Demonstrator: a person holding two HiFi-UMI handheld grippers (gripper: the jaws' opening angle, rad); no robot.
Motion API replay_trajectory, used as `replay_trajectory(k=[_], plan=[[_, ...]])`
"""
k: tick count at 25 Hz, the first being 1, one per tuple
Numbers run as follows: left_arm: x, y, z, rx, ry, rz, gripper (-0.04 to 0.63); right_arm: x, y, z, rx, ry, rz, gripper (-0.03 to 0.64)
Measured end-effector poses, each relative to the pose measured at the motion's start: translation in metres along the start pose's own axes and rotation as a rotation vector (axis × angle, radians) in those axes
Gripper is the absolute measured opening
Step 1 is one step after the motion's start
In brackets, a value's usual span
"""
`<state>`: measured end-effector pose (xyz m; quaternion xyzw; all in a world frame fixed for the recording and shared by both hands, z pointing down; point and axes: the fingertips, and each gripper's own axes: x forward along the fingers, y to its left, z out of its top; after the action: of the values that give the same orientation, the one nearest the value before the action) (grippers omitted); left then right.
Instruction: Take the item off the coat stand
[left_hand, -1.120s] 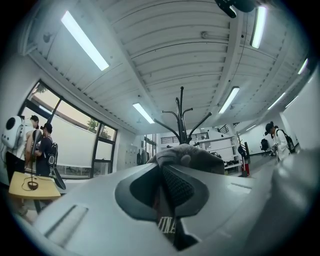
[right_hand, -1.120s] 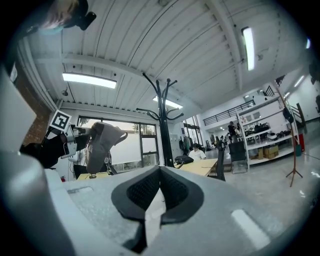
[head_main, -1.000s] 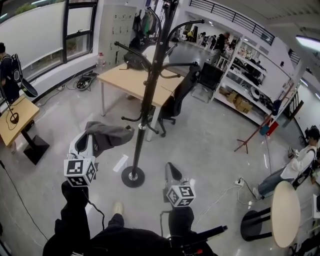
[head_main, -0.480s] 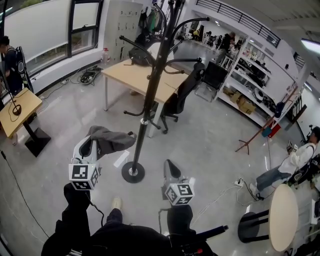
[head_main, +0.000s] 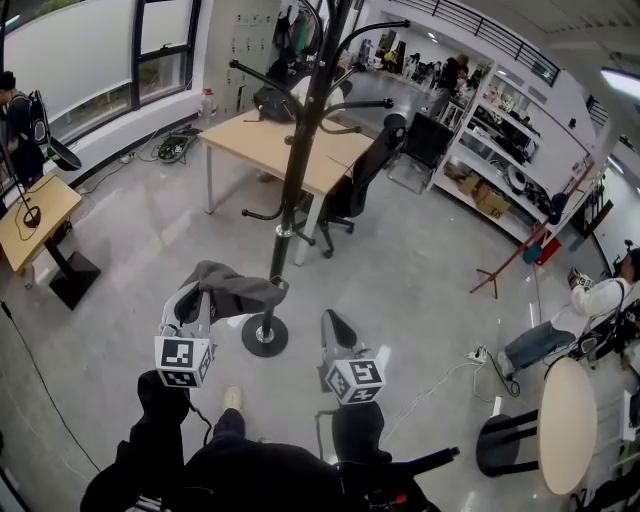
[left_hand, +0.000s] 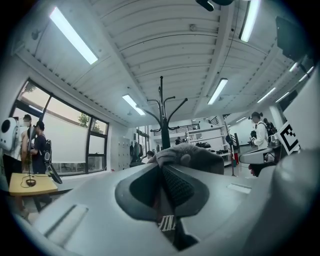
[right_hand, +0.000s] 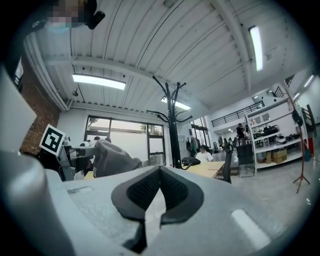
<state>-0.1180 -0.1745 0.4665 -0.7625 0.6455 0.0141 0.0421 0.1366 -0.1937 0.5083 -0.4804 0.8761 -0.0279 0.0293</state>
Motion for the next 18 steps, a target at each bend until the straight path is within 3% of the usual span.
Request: replay_trajectory(k=[18], plan=[[-0.013, -0.058, -0.024, -0.041, 0.027, -0.088, 0.017, -0.023, -0.008, 0.000, -0.010, 0.003, -0.023, 0.002]])
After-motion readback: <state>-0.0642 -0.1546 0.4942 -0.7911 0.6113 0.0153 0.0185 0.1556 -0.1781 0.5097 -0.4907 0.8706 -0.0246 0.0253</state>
